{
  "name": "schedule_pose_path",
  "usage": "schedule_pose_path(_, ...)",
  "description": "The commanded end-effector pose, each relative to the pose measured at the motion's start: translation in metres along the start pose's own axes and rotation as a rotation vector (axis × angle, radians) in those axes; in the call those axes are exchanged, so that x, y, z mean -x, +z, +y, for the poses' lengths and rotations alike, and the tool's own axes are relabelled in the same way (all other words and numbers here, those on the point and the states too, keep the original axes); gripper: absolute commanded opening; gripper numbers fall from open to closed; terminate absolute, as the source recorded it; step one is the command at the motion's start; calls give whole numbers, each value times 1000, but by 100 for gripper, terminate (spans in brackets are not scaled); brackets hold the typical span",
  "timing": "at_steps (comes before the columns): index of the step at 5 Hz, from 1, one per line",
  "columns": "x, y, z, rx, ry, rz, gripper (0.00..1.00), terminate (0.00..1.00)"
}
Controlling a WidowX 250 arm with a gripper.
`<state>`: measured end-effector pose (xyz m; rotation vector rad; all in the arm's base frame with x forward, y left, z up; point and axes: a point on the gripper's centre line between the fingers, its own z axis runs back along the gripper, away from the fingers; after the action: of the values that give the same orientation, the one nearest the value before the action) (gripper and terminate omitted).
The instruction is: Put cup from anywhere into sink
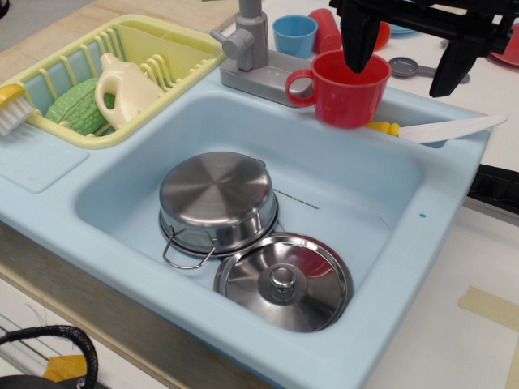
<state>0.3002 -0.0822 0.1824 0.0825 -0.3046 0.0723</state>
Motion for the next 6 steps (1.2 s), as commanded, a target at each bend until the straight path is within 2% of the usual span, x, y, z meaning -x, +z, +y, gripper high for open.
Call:
schedule_pose_path(1, 0, 0, 0, 0, 0, 0, 100, 0)
schedule_pose_path(4, -30, -25, 17, 25, -74, 6, 100, 0)
schedule_pose_path(6, -24, -46, 26, 79, -52, 16, 100, 0)
